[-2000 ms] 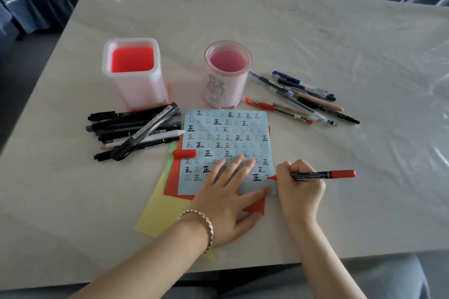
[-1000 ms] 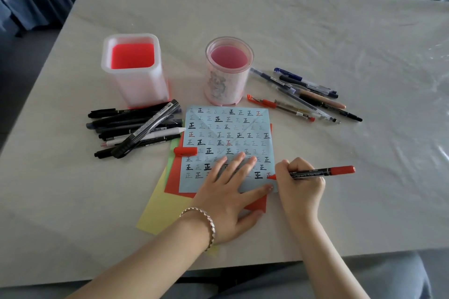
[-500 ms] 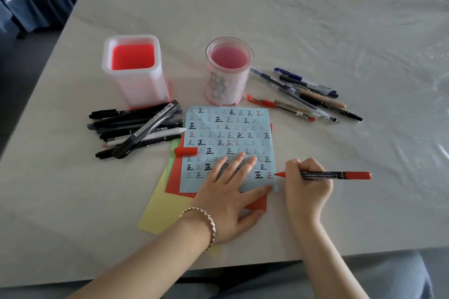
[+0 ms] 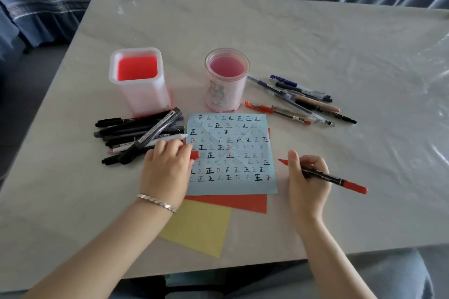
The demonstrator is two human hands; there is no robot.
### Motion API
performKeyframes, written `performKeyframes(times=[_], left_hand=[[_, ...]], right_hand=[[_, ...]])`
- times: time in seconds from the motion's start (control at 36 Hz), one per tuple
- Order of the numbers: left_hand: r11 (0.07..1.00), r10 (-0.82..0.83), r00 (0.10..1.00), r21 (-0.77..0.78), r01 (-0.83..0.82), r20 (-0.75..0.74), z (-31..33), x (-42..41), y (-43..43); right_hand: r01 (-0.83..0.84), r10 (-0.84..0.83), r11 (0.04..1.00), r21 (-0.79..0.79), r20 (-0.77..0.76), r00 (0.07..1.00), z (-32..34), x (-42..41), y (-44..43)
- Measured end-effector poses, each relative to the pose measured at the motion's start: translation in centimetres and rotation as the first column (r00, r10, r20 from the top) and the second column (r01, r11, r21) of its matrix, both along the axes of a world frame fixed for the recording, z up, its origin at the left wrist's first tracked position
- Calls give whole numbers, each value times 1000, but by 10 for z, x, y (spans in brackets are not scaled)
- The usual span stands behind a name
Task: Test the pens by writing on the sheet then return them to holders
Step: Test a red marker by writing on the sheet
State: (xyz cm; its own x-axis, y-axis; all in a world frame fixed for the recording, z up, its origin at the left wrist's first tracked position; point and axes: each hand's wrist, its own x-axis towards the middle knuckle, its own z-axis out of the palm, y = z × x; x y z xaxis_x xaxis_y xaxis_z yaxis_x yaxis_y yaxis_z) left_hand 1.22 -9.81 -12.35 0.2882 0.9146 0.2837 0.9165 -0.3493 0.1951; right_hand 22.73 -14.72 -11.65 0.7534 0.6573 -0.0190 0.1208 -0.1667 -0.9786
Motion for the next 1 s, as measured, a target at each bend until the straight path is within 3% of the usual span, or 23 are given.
performKeyframes(times=[0.11, 0.19, 0.31, 0.53, 0.67, 1.0], left_hand=[[998, -2, 999, -59, 4, 36, 3, -6, 0], [990, -8, 969, -133, 41, 246, 10, -3, -6], [939, 71, 870, -327, 106, 488, 26, 2, -19], [875, 138, 657, -402, 269, 741, 34, 4, -34], [865, 140, 611, -396, 308, 779, 45, 8, -38], [863, 24, 641, -339, 374, 767, 51, 13, -43]], right_hand=[[-78, 77, 997, -15, -55, 995, 6, 1, -1], [-170, 173, 985, 30, -201, 964, 19, -2, -5], [-344, 339, 936, 76, -454, 824, 35, -4, -8], [-488, 488, 863, 128, -458, 743, 56, -13, -9], [-497, 482, 863, 93, -450, 752, 64, -20, -10], [-549, 534, 832, 77, -379, 756, 72, -27, -13]])
